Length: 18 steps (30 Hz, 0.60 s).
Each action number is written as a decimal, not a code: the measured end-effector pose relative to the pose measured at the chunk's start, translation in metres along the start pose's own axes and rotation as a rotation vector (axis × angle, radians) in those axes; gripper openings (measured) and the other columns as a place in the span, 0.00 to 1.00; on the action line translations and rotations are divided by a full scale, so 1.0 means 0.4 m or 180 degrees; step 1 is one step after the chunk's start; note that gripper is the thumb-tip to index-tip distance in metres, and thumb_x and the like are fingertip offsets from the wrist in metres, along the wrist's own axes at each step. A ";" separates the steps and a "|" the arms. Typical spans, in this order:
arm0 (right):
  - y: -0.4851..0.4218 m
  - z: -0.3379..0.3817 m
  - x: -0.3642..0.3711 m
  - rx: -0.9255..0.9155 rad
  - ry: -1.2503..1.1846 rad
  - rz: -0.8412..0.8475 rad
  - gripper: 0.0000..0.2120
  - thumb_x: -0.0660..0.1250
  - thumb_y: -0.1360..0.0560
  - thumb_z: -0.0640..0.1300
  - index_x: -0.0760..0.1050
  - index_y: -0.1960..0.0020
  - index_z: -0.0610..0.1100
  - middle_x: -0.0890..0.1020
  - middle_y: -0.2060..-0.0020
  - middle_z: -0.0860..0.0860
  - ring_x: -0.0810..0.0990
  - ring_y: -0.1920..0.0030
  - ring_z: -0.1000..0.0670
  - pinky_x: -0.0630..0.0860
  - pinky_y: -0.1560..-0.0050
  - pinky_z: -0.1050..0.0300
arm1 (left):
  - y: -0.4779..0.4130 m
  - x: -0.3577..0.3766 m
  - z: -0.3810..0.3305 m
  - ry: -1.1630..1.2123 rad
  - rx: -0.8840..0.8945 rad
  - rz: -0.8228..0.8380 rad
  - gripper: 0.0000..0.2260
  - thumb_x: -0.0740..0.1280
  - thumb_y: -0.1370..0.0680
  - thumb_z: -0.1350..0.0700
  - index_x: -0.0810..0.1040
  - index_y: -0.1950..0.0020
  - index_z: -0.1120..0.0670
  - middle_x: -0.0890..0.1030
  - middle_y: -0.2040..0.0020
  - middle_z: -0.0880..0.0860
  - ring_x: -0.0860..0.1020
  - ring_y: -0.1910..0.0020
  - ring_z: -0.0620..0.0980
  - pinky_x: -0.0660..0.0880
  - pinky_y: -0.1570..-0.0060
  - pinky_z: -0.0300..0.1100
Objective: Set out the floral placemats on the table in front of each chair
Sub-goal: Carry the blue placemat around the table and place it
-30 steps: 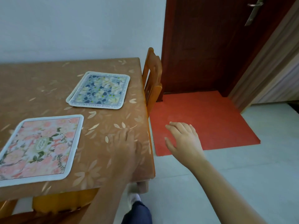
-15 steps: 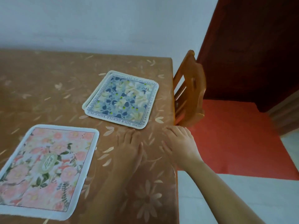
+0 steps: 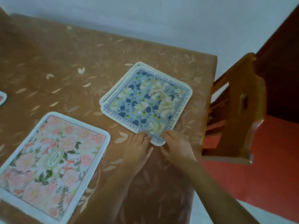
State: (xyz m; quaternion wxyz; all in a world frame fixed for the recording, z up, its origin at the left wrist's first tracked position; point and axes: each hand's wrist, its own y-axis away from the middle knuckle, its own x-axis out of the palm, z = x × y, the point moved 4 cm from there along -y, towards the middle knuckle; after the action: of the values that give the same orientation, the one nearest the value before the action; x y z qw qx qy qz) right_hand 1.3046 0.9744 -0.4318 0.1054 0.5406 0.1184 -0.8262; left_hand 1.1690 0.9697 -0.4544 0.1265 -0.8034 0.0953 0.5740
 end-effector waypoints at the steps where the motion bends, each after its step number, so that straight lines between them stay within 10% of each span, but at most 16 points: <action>1: -0.008 -0.005 0.012 -0.0025 -0.0022 0.0037 0.17 0.76 0.39 0.40 0.79 0.52 0.39 0.84 0.57 0.44 0.82 0.55 0.42 0.79 0.53 0.48 | -0.004 0.009 0.010 0.0058 -0.0077 0.0043 0.15 0.75 0.34 0.59 0.79 0.50 0.60 0.81 0.51 0.59 0.79 0.49 0.58 0.75 0.46 0.56; 18: -0.036 0.006 0.081 0.0200 -0.0545 -0.0004 0.05 0.72 0.35 0.34 0.79 0.59 0.39 0.81 0.63 0.43 0.79 0.60 0.41 0.78 0.60 0.50 | -0.055 0.017 0.051 0.0799 -0.0022 -0.0027 0.07 0.69 0.29 0.57 0.81 0.62 0.60 0.81 0.60 0.57 0.79 0.60 0.58 0.75 0.59 0.53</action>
State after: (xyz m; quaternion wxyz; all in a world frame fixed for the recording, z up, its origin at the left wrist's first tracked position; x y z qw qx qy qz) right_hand 1.2854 0.9858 -0.4593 0.0976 0.4709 0.0834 -0.8728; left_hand 1.1593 0.9969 -0.4649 0.1132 -0.8698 0.1051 0.4687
